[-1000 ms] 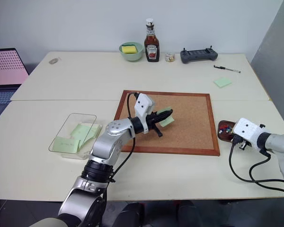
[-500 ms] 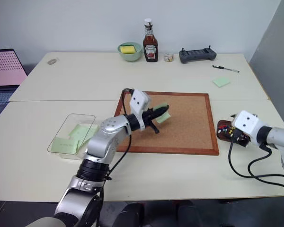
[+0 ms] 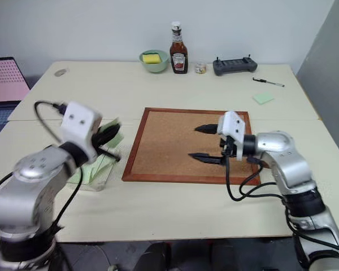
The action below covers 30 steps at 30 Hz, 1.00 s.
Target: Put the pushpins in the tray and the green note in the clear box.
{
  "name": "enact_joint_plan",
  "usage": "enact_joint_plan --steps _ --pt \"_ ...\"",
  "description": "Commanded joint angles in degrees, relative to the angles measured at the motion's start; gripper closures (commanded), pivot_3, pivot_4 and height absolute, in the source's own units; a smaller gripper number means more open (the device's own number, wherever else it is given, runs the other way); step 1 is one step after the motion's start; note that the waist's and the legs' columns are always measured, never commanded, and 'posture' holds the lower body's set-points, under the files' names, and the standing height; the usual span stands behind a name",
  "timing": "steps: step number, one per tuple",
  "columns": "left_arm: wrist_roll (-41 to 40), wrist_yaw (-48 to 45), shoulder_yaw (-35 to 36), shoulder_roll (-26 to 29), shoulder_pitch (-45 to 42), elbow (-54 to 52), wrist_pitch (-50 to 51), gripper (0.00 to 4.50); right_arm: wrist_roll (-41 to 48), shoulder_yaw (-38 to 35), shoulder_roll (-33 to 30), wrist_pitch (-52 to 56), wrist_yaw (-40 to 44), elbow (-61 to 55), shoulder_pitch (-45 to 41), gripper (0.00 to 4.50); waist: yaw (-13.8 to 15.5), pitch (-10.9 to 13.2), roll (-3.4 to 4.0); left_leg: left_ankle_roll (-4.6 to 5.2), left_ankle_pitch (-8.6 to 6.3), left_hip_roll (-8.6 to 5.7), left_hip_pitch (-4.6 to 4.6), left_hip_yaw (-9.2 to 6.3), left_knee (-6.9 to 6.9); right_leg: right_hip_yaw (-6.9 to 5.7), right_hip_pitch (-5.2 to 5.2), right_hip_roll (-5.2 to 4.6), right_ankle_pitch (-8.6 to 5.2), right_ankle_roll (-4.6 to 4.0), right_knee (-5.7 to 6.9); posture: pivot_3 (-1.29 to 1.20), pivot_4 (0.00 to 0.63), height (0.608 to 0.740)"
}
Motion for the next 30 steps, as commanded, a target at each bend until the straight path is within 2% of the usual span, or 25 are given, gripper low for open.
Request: enact_joint_plan --steps 1,9,17,27,30 --pt "-0.4 0.6 4.6 0.9 3.9 -5.5 2.9 4.50 -0.6 1.7 1.8 -3.8 4.1 3.0 -3.6 0.58 0.2 0.0 0.00 0.00 0.00 0.00 0.01 0.00 0.00 0.01 0.00 0.00 0.00 0.00 0.01 0.00 0.150 0.740" --pt "2.5 4.7 6.4 1.8 9.0 -4.8 1.9 4.50 -0.3 3.2 2.8 -4.1 8.3 4.0 -5.1 0.58 1.0 0.0 0.00 -0.01 -0.01 0.00 0.00 -0.03 -0.01 -0.03 0.00 -0.01 0.01 -0.02 -0.01 0.00 0.150 0.740" --pt "3.6 4.8 7.9 2.9 11.9 2.4 -4.5 4.50 -1.5 4.1 4.7 -5.1 8.3 3.6 -5.1 0.58 1.0 0.0 0.00 -0.01 -0.01 0.01 0.00 0.01 -0.03 0.00 -0.05 -0.01 0.01 -0.03 0.01 0.00 0.150 0.740" --pt "2.4 5.1 8.5 2.2 10.2 6.0 -8.7 2.75 -4.3 5.1 6.0 -7.5 8.5 5.1 -5.2 0.53 1.0 0.0 0.00 -0.01 -0.01 0.01 -0.02 0.00 -0.04 -0.01 -0.08 -0.01 0.02 -0.03 0.01 0.00 0.150 0.740" --pt "2.3 5.4 8.8 2.1 9.5 5.1 -8.5 2.05 -4.5 5.1 6.1 -7.8 8.4 5.4 -5.3 0.53 1.0 0.0 0.00 -0.01 -0.01 0.01 -0.02 0.01 -0.05 -0.01 -0.09 -0.01 0.02 -0.03 0.01 0.00 0.150 0.740"
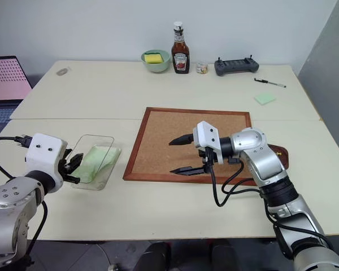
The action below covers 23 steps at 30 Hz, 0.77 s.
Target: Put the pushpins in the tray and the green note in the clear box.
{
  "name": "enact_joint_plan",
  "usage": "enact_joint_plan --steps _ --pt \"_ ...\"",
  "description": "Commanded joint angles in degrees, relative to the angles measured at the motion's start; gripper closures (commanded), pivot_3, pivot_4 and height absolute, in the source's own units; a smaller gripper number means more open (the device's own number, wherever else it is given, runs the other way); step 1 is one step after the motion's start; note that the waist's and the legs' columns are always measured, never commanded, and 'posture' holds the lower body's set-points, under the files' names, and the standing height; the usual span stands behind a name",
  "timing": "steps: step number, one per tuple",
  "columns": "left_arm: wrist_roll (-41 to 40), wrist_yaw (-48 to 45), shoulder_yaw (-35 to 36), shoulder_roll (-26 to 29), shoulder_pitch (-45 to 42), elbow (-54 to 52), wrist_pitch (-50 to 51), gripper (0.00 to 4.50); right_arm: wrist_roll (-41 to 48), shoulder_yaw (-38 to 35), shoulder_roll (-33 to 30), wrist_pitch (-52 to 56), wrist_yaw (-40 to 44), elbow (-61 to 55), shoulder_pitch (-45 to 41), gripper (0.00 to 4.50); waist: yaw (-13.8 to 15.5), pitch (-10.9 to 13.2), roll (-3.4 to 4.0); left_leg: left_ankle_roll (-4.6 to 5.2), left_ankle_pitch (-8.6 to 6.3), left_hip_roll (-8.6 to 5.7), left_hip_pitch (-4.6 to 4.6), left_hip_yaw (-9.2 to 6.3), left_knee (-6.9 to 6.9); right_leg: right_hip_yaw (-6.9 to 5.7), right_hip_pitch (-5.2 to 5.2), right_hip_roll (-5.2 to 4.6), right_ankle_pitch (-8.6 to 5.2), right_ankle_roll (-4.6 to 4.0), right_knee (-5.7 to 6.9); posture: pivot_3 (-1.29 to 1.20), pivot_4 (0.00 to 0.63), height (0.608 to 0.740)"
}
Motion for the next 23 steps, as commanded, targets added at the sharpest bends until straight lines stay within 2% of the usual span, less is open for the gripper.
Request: enact_joint_plan --steps 1,3,5,8,15,19,23 --pt "-0.2 1.1 2.4 -0.3 -1.5 -2.5 -1.4 1.84 -0.1 -0.5 0.4 -1.4 0.1 -0.3 -1.7 0.53 0.0 0.0 0.00 0.00 0.00 0.00 0.00 0.00 0.00 0.00 0.00 0.00 0.00 0.00 0.00 0.00 0.150 0.740" --pt "-0.2 2.3 3.9 -1.7 -2.7 -3.5 -3.8 1.37 0.1 -1.2 0.3 -1.4 -0.2 -0.2 -1.6 0.53 0.0 0.0 0.00 0.00 0.00 0.00 0.00 0.00 0.00 0.00 -0.01 0.00 0.00 0.00 0.00 0.00 0.150 0.740" --pt "-1.8 2.7 6.2 -4.2 -4.1 -4.3 -5.1 1.09 0.6 -2.5 0.5 -0.8 -1.7 -0.1 -1.5 0.53 0.1 0.0 -0.01 0.00 0.00 0.00 -0.02 0.00 0.01 0.00 -0.01 0.00 0.00 0.00 0.00 0.00 0.150 0.740" --pt "-3.6 2.3 6.7 -6.6 -4.2 -6.5 -7.4 1.09 2.1 -7.1 1.4 2.2 -8.4 0.2 -0.5 0.53 0.1 0.0 -0.01 -0.01 0.00 0.00 -0.04 0.00 0.02 0.00 -0.02 -0.02 0.01 -0.01 0.00 0.00 0.150 0.740" --pt "-7.4 0.8 -2.7 -12.3 -5.2 -6.2 -12.7 1.09 0.1 -14.5 0.6 3.6 -20.7 -1.5 9.0 0.53 0.4 0.0 -0.05 -0.01 0.00 -0.04 -0.08 0.01 0.04 0.00 0.02 -0.04 0.01 -0.02 -0.02 0.00 0.150 0.740" --pt "-7.4 -1.0 -8.9 -13.8 -5.8 -1.2 -17.7 1.09 -0.6 -16.8 0.7 3.7 -26.3 -3.9 15.3 0.53 0.3 0.0 -0.02 0.00 0.00 -0.03 -0.10 0.08 0.03 0.07 -0.05 -0.03 0.01 -0.02 0.01 0.00 0.150 0.740" --pt "-5.9 -2.4 -13.5 -14.6 -6.5 4.1 -25.0 1.09 -1.3 -17.3 1.2 2.3 -29.7 -4.5 18.0 0.53 -0.3 0.0 -0.01 0.00 0.00 0.02 -0.01 0.16 0.01 0.14 -0.05 0.02 0.01 -0.02 0.06 0.00 0.150 0.740"
